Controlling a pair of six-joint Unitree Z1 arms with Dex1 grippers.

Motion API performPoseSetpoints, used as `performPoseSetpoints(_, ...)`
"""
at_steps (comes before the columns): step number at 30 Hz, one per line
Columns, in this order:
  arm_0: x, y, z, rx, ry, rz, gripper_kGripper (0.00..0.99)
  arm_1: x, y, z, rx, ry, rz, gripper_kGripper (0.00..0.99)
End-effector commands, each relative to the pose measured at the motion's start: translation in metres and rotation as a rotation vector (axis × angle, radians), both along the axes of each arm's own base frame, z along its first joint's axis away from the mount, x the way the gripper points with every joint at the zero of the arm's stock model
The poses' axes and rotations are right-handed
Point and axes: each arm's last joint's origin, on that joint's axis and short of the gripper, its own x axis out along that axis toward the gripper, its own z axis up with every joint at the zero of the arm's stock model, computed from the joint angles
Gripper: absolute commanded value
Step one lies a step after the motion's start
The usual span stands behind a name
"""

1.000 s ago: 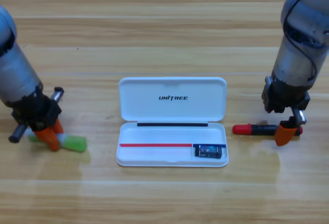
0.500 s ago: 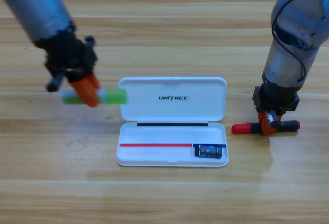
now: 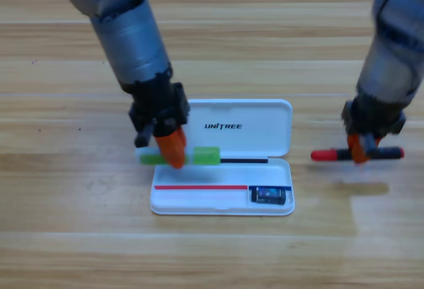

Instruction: Clean up eraser and pencils

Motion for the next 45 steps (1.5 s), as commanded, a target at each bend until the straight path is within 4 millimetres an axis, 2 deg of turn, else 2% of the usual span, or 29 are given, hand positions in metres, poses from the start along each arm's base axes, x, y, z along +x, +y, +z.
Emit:
performPoseSetpoints(1,-0.010,-0.030,-0.029,0.056,0.047,-0.026,0.000,-0.014,-0.020,0.022,0.002,-0.013,-0.030,0.000)
performPoseSetpoints(8,-0.014,-0.038,-0.034,0.079,0.020,-0.031,0.000,-0.017,-0.018,0.020,0.002,-0.005,-0.019,0.000)
performPoseSetpoints(18,-0.033,-0.045,-0.031,0.109,-0.075,-0.051,0.000,-0.018,-0.014,0.022,0.004,-0.008,-0.011,0.000)
performPoseSetpoints(30,-0.039,-0.047,-0.023,0.093,-0.074,-0.035,0.000,-0.023,-0.009,0.026,0.003,-0.005,-0.004,0.000)
performPoseSetpoints(45,-0.039,-0.047,-0.025,0.094,-0.063,-0.016,0.000,-0.035,-0.002,0.034,0.003,-0.003,0.005,0.000)
